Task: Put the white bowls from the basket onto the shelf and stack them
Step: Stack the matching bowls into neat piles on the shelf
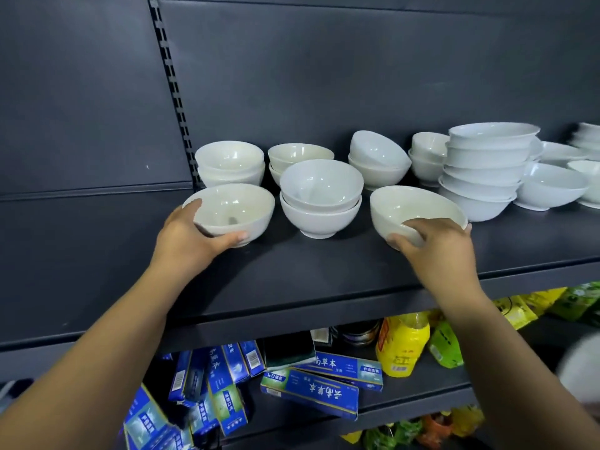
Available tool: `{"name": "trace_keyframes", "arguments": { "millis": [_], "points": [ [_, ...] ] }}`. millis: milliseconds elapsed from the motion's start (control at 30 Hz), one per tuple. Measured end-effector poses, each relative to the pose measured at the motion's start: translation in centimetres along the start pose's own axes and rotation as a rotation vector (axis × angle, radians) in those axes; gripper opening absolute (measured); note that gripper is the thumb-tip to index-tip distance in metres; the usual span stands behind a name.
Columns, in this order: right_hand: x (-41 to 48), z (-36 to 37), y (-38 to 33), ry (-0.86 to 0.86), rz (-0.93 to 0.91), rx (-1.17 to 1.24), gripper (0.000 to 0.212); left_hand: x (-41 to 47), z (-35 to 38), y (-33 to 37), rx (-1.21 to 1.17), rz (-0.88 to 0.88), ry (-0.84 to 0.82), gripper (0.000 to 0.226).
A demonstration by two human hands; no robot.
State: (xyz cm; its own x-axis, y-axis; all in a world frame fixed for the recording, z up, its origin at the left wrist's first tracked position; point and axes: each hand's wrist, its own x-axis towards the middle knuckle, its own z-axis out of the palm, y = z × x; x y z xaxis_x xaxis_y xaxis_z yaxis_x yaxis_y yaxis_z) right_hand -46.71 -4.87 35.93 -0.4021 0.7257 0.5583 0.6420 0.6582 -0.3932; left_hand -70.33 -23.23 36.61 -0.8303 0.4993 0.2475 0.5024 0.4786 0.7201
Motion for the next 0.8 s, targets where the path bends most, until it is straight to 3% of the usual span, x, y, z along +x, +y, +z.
{"name": "trace_keyframes", "arguments": {
  "millis": [67, 200, 267, 400, 467, 600, 700, 800],
  "points": [
    [-0.6, -0.5, -0.8, 0.093, 0.012, 0.077, 0.023, -0.6, -0.7, -0.3, -0.019, 0.050, -0.041, 0.081],
    [-1.2, -3.1, -3.0, 0.298, -0.067, 0.206, 0.030, -1.5, -2.1, -0.7, -0.061, 0.027, -0.166, 0.117],
    [-1.2, -4.8, -5.2, 0.314, -0.159, 0.355, 0.036, -1.7, -2.7, -1.0, -0.111, 0.032, -0.214, 0.122],
    [-1.0, -4.2, -10.9, 0.159, -0.387, 0.632, 0.017, -1.7, -3.7, -2.4, -0.148, 0.052, -0.260, 0.121],
    [-1.1, -2.5, -13.5, 0.081, -0.466, 0.697, 0.017, -1.9, -4.2, -2.9, -0.147, 0.082, -0.286, 0.122],
    [-1.8, 1.3, -16.4, -0.152, -0.420, 0.796, 0.023, -1.9, -4.9, -4.0, -0.203, 0.137, -0.333, 0.124],
    [-2.1, 2.9, -17.0, -0.211, -0.449, 0.732, 0.025, -1.8, -5.3, -4.7, -0.226, 0.194, -0.348, 0.140],
    [-2.3, 3.4, -17.5, -0.291, -0.437, 0.704, 0.031, -1.5, -5.4, -5.0, -0.274, 0.269, -0.352, 0.119]
  ]
}}
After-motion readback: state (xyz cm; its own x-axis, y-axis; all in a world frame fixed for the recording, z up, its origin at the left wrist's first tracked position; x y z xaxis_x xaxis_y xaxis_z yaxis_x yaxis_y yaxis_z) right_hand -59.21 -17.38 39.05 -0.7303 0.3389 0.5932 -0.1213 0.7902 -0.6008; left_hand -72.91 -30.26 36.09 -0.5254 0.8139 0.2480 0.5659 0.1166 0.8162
